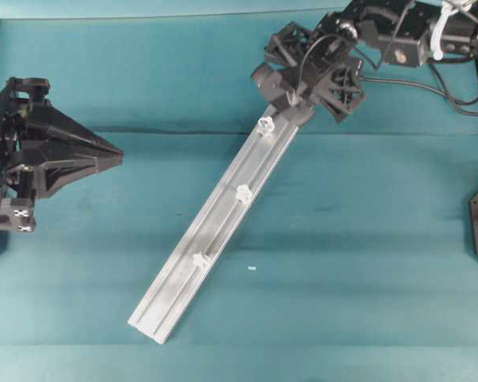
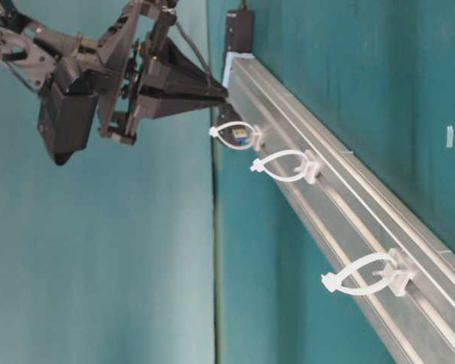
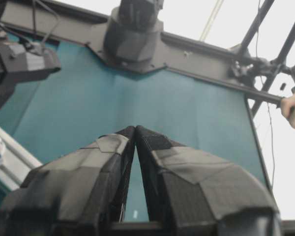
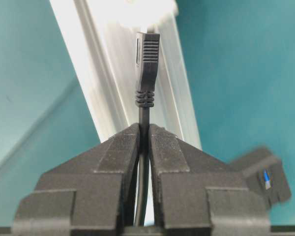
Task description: Pass the USB cable through three rings with both arms.
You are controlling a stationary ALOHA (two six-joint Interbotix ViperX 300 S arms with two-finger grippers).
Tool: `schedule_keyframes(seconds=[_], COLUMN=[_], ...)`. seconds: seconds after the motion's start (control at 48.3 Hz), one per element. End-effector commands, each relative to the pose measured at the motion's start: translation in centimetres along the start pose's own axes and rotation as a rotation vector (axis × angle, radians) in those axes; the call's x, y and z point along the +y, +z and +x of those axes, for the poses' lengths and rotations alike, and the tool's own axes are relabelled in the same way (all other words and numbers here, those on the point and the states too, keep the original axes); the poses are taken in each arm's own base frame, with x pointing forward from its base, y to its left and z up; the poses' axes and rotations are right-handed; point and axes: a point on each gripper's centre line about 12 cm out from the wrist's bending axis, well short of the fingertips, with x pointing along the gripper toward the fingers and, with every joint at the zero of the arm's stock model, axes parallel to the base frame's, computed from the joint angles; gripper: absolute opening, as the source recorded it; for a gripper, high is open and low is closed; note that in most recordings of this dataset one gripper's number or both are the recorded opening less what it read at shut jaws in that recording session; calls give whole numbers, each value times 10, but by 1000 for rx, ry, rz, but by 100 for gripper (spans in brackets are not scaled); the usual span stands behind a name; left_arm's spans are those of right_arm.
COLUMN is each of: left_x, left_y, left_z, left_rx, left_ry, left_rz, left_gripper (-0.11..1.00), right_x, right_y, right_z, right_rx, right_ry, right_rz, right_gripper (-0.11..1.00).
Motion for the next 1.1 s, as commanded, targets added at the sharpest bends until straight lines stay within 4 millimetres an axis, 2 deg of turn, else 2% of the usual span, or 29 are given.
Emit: schedule_keyframes(seconds=[0.0,0.414,0.724,0.911,1.076], left_x=[-1,2,8,16,35], left_y=[9,8,-4,-9,-21], left_z=[0,4,22,33,46], left_rx=[-25,-18,40,60,77], left_ry=[0,9,37,62,120], left_rz=[10,10,-1,-5,-36], left_gripper=[25,25,29,39,58], right_x=[0,1,4,2,1], right_y=[8,29,40,40,39], right_z=[2,7,8,8,7], right_rx=[-8,-41,-66,-68,-68], right_ry=[-4,-45,-39,-53,-58], right_rz=[-24,-53,-53,-51,-48], right_gripper=[7,7,7,7,7])
